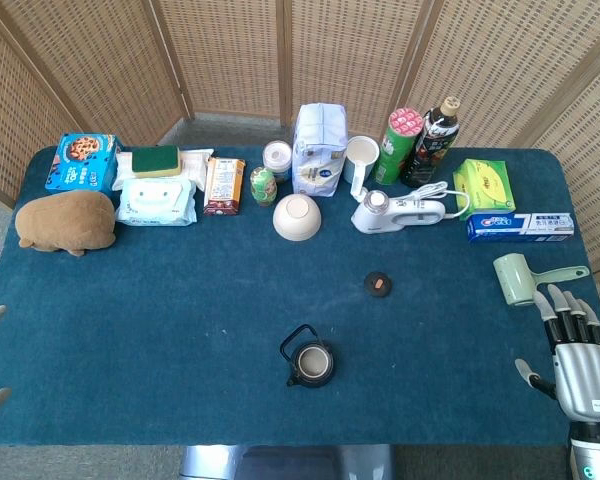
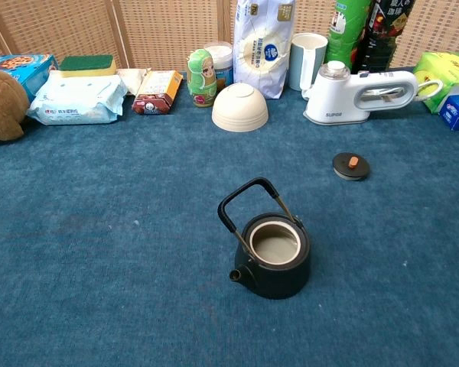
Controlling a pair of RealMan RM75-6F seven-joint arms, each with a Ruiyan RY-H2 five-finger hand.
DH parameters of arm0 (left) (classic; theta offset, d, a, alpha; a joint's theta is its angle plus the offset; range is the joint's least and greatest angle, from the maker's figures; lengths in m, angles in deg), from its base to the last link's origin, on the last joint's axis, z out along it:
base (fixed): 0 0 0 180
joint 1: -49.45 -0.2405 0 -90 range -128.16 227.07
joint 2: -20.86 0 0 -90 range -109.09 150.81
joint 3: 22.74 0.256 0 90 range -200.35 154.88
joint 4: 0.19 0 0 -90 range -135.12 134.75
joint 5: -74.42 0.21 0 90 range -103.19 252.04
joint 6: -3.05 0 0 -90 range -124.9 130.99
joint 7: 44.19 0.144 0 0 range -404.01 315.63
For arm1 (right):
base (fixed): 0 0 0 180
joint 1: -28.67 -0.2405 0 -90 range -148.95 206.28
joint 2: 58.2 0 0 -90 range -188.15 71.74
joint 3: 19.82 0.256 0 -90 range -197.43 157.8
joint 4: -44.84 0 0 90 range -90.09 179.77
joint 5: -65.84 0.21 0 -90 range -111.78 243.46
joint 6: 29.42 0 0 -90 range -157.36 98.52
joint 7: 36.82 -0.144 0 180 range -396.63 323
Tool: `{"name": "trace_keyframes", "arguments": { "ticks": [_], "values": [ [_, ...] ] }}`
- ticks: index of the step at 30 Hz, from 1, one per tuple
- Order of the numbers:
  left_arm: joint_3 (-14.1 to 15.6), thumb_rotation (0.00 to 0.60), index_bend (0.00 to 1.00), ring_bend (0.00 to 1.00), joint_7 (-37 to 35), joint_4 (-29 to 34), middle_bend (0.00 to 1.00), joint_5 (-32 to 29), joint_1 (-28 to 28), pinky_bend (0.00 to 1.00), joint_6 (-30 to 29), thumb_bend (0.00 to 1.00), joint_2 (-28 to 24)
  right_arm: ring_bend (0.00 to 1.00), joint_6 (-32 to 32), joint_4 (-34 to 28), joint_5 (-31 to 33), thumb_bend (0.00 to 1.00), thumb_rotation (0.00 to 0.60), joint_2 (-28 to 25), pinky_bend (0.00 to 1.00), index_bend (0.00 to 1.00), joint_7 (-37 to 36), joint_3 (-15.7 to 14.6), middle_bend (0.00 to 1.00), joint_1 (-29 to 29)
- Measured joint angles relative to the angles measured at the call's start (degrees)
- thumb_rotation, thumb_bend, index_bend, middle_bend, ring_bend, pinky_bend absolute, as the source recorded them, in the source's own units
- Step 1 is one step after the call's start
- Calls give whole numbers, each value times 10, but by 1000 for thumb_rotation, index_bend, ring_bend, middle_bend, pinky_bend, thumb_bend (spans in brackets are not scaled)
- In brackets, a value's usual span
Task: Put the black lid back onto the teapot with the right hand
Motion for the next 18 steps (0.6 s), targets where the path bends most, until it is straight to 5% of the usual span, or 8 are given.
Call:
{"name": "trace_keyframes", "arguments": {
  "ticks": [14,18],
  "values": [
    [-5,600,0,0,-32,1,0,-8,8,22,7,95,-14,0,-21,-2,7,185,600,10,0,26,15,0,10,-9],
    [-6,600,0,0,-37,0,0,-11,7,22,4,94,-14,0,-46,-13,2,140,600,6,0,109,32,2,1,-27]
  ]
}}
